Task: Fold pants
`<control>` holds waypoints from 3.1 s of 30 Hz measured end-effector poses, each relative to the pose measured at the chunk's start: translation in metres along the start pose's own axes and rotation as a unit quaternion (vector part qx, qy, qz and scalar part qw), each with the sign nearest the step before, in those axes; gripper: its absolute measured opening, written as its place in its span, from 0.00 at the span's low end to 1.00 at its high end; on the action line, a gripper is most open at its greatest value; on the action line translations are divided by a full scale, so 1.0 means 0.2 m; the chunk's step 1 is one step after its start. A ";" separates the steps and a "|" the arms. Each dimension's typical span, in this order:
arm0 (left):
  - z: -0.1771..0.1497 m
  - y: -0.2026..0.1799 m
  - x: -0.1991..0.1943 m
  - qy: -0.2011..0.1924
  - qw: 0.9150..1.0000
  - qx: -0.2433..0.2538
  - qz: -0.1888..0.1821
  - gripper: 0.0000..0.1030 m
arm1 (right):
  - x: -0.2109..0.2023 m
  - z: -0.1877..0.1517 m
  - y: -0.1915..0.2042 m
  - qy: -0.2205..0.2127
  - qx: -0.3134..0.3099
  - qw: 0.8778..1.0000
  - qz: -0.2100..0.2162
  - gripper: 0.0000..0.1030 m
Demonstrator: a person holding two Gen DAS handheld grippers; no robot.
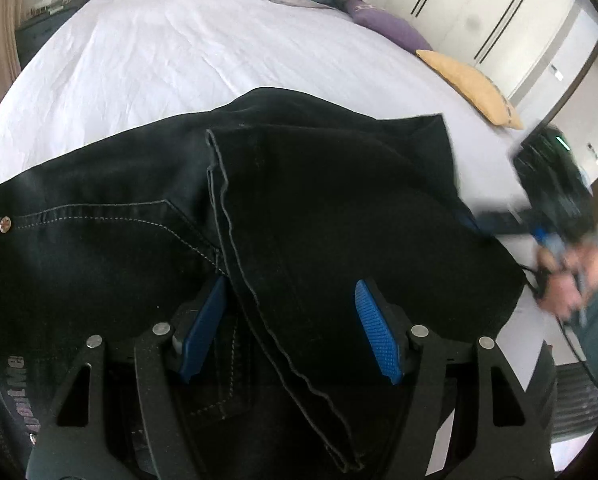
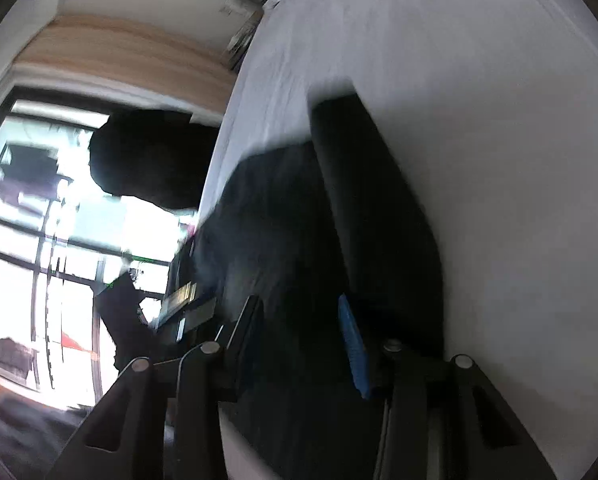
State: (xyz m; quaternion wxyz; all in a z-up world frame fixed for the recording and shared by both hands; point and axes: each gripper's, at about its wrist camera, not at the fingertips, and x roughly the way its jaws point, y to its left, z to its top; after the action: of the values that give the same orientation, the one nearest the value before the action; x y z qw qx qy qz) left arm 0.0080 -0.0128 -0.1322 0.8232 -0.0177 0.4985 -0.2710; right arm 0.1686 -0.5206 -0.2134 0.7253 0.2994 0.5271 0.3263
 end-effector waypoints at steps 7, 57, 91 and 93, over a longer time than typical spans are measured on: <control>-0.03 -0.03 -0.02 -0.009 1.000 -0.011 0.017 0.64 | -0.22 -0.57 0.14 -0.013 -0.005 0.999 -0.028 0.43; -0.72 0.91 -0.81 -0.149 0.892 -0.427 0.024 0.21 | 0.34 -0.31 0.41 -0.121 0.070 0.990 -0.029 0.49; -0.38 0.58 -1.00 -0.158 0.936 -0.288 0.127 0.12 | 0.61 0.19 0.68 -0.027 0.007 1.000 0.001 0.67; -0.37 0.57 -1.00 -0.155 0.937 -0.285 0.131 0.12 | 0.75 0.22 0.60 0.012 0.026 0.999 -0.039 0.68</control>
State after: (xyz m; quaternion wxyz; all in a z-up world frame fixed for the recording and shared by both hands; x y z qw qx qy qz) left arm -0.0765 0.1963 -0.0411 0.8792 -0.2275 0.4187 -0.0012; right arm 0.2262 -0.3333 -0.1938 0.7232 0.2931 0.5552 0.2877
